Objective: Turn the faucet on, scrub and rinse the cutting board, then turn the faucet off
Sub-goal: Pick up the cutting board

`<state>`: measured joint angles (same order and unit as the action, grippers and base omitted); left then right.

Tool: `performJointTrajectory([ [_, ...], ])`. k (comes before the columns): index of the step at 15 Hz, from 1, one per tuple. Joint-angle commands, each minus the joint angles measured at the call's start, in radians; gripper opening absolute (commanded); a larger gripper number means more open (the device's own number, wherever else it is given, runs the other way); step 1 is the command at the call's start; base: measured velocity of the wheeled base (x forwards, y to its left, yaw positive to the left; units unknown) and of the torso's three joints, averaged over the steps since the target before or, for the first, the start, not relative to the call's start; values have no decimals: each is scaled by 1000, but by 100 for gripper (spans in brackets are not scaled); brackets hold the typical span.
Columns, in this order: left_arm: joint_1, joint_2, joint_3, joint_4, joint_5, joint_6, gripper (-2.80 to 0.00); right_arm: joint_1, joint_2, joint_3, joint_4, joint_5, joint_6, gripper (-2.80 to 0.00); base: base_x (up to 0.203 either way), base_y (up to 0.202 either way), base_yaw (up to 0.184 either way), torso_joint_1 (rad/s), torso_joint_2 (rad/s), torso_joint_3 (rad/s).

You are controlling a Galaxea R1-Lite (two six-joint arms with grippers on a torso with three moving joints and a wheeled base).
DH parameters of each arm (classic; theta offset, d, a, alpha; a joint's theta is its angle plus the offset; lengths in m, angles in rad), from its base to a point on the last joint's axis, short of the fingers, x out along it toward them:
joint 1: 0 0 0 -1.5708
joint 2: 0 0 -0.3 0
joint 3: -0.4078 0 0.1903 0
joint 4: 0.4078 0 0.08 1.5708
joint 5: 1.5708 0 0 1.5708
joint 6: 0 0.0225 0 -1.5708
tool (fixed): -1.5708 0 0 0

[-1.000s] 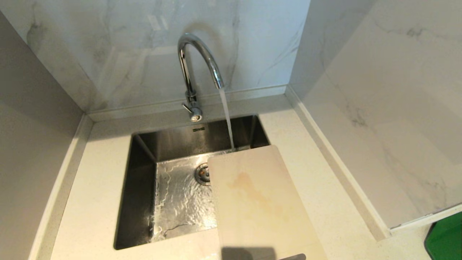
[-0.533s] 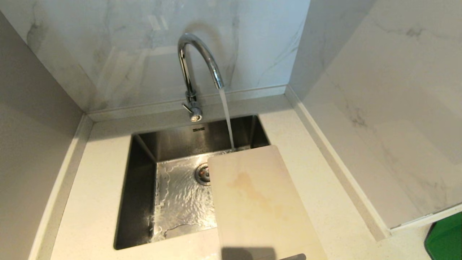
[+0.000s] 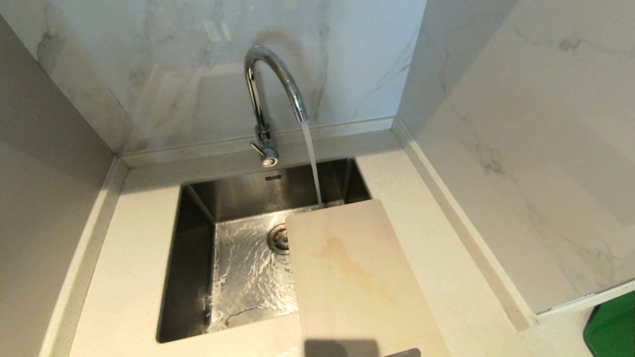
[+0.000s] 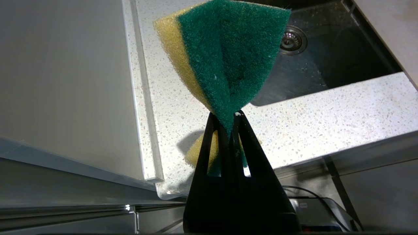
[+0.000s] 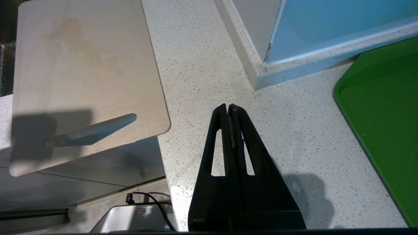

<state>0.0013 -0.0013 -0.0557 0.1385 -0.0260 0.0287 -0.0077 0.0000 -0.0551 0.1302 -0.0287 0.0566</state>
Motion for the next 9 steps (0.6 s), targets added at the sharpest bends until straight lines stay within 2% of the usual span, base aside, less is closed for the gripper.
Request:
performJointTrajectory([
  [1, 0, 1, 1, 1, 0, 0, -280, 0, 0, 0, 1, 0, 0, -280, 0, 0, 0, 0, 0, 0],
  [9, 0, 1, 1, 2, -2, 3, -280, 0, 0, 0, 1, 0, 0, -280, 0, 0, 0, 0, 0, 0],
])
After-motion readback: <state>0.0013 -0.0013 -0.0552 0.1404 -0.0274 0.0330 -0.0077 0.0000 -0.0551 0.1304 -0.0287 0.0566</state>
